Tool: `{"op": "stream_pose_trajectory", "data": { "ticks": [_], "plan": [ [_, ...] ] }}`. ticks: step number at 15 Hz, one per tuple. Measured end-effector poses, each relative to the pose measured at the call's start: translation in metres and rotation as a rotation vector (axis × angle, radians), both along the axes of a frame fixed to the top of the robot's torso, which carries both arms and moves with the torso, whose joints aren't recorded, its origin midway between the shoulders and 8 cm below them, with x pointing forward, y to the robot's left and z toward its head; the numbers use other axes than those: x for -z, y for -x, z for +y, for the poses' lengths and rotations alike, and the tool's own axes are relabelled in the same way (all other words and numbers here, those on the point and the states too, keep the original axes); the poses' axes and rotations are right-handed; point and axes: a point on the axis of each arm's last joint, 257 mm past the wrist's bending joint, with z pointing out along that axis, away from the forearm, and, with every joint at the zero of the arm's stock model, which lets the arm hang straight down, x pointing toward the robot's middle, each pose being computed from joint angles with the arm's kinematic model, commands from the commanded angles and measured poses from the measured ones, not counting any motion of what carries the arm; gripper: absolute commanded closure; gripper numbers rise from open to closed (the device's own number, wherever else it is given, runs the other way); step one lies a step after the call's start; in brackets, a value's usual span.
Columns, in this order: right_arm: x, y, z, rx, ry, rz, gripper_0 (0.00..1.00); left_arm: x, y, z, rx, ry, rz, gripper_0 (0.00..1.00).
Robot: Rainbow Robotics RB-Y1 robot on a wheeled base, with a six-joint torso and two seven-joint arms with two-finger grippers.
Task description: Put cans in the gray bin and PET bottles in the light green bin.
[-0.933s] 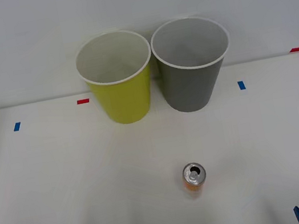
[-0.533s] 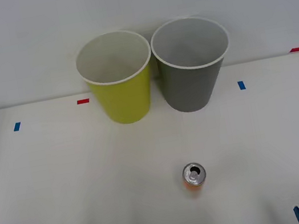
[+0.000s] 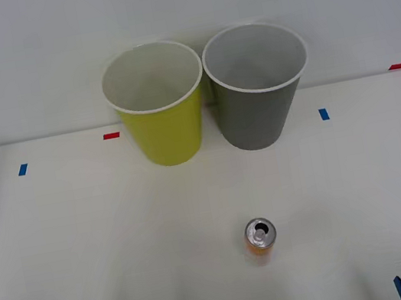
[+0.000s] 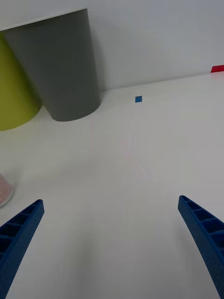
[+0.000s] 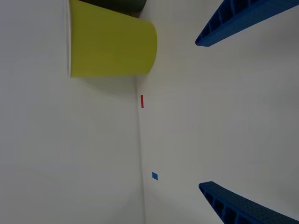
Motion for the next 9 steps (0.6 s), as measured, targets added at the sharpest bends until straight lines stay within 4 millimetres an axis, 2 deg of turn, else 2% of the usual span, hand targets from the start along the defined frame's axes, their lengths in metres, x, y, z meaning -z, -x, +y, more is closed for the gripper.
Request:
{"op": "stream_pose_trajectory", "data": {
  "ticks": [9],
  "plan": [
    [0.0000, 0.0000, 0.0000, 0.000, 0.000, 0.000, 0.00, 0.0000, 0.0000, 0.0000, 0.000, 0.000, 0.000, 0.00]
  ]
}}
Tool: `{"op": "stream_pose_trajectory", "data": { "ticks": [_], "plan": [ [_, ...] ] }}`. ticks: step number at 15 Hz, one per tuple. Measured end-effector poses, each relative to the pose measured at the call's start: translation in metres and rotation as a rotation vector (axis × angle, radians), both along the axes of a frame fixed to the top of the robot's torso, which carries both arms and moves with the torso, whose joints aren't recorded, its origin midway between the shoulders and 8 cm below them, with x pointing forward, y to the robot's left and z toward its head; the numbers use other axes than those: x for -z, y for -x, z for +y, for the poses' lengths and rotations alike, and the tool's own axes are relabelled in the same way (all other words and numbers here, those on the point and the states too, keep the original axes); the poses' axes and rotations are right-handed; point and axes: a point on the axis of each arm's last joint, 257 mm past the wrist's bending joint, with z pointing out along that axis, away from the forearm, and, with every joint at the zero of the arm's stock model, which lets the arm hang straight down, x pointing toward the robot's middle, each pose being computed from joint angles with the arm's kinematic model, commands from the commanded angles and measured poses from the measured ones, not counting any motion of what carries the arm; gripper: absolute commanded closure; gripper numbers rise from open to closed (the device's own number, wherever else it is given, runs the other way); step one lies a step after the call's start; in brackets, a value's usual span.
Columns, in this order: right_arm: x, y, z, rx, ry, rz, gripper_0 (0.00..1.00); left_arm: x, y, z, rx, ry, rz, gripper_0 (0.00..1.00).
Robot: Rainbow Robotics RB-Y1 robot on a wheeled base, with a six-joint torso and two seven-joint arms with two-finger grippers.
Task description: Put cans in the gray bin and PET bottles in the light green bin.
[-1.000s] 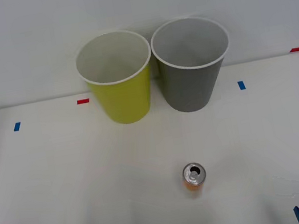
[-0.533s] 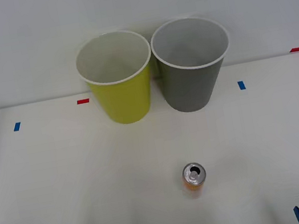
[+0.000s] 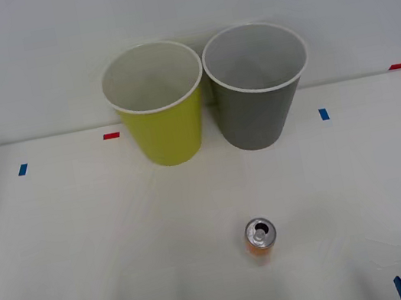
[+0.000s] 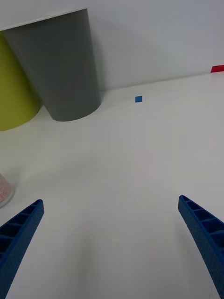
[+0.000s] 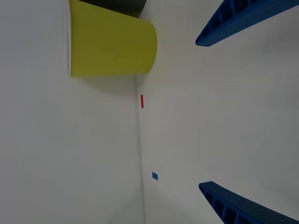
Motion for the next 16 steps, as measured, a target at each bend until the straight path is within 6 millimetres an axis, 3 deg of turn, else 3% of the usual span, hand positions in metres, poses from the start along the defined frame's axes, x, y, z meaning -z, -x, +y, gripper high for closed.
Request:
{"op": "stream_pose_trajectory", "data": {
  "ticks": [16],
  "plan": [
    [0.0000, 0.0000, 0.0000, 0.000, 0.000, 0.000, 0.00, 0.0000, 0.0000, 0.0000, 0.000, 0.000, 0.000, 0.00]
  ]
}}
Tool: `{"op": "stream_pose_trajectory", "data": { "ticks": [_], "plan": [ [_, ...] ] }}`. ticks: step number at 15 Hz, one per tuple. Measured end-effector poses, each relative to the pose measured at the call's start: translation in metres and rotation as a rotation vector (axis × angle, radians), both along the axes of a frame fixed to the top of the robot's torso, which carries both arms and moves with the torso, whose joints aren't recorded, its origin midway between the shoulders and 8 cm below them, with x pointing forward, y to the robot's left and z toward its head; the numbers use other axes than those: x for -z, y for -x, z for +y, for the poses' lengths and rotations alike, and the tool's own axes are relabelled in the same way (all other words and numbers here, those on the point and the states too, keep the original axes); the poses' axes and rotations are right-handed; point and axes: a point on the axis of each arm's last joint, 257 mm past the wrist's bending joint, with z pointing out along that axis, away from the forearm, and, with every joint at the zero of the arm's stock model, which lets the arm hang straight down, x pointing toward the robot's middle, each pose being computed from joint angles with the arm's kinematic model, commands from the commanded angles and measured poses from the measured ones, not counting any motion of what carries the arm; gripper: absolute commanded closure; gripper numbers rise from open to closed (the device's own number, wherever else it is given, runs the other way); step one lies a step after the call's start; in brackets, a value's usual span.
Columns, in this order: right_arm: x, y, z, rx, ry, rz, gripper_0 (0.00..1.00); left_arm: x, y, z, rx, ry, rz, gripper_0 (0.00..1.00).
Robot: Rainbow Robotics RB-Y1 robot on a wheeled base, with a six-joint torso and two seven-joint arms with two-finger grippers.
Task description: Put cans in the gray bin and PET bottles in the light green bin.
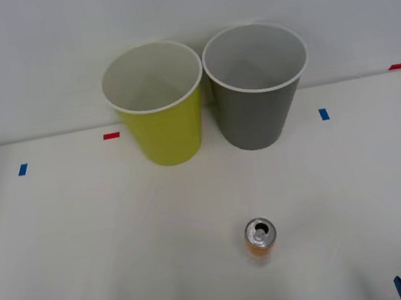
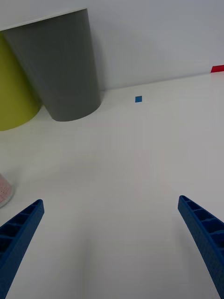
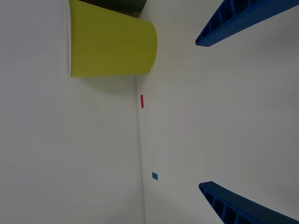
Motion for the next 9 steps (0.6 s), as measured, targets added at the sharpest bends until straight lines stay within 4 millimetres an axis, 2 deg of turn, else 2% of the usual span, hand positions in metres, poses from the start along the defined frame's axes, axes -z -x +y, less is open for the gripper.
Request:
{"op": "stream_pose_trajectory", "data": {
  "ticks": [9],
  "plan": [
    [0.0000, 0.0000, 0.0000, 0.000, 0.000, 0.000, 0.00, 0.0000, 0.0000, 0.0000, 0.000, 0.000, 0.000, 0.00]
  ]
}}
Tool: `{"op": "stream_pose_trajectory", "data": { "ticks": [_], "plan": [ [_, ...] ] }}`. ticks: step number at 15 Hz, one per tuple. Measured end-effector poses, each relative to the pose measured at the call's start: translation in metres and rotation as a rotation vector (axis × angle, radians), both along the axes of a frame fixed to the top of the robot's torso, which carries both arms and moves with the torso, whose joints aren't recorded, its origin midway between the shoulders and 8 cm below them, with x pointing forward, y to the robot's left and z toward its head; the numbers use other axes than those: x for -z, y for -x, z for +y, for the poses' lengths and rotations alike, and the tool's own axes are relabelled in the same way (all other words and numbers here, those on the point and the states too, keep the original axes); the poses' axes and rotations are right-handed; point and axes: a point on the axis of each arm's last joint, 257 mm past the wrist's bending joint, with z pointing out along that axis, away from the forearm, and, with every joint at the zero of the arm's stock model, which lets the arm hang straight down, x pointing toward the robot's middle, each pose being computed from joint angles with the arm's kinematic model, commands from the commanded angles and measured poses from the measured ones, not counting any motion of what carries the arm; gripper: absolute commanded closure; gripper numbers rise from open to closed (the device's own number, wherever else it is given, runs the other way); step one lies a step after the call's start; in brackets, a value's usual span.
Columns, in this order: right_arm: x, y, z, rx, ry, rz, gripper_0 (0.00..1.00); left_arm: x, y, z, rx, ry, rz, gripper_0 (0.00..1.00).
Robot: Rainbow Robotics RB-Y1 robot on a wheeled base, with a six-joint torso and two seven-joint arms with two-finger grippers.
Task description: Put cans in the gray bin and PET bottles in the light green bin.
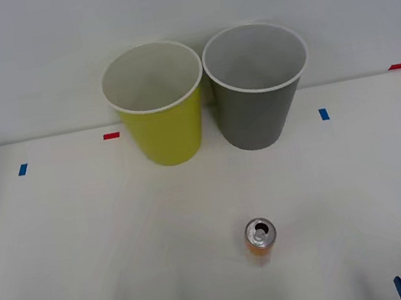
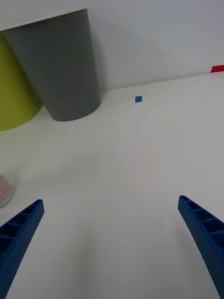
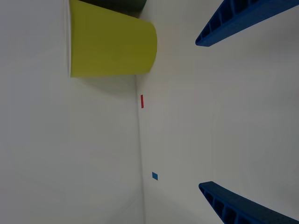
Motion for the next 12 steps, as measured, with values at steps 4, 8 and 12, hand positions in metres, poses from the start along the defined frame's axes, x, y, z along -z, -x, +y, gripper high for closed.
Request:
{"op": "stream_pose_trajectory", "data": {
  "ticks": [4, 8, 12],
  "plan": [
    [0.011, -0.001, 0.004, 0.010, 0.002, 0.005, 0.00, 0.000, 0.000, 0.000, 0.000, 0.000, 0.000, 0.00],
    [0.001, -0.006, 0.027, -0.060, 0.025, -0.042, 0.00, 0.000, 0.000, 0.000, 0.000, 0.000, 0.000, 0.00],
    [-0.010, -0.004, 0.056, -0.119, 0.079, -0.114, 0.00, 0.000, 0.000, 0.000, 0.000, 0.000, 0.000, 0.00]
  ]
}}
